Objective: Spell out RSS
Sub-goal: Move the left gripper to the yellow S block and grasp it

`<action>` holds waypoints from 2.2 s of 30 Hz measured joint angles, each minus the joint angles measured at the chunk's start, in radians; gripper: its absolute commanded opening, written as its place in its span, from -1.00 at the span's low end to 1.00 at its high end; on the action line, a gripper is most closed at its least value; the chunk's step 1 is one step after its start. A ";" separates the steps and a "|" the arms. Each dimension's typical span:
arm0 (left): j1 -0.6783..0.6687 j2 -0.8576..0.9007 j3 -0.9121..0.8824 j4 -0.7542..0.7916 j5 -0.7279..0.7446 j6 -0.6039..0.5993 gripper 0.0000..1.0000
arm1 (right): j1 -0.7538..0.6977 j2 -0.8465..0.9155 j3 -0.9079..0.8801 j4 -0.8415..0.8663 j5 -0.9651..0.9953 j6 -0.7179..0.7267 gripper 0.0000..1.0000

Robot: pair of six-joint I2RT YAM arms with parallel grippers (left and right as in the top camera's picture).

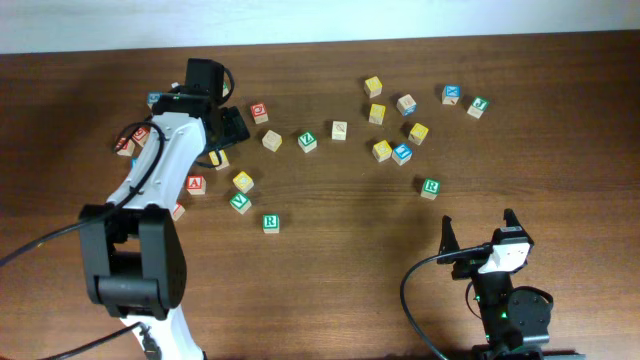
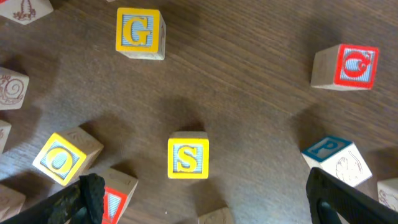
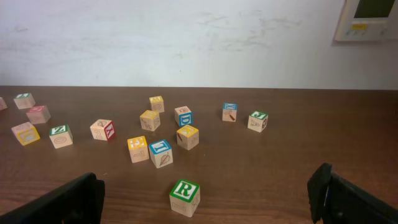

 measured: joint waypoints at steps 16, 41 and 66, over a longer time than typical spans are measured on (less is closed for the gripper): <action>0.009 0.122 0.000 0.025 -0.011 0.000 0.58 | 0.000 0.000 0.000 0.000 0.000 0.000 0.97; 0.064 0.168 0.000 0.031 0.080 0.037 0.00 | 0.000 0.000 0.000 0.000 0.000 0.000 0.97; 0.064 0.169 0.000 0.031 0.080 0.038 -0.44 | 0.000 0.000 0.000 0.000 0.000 0.000 0.96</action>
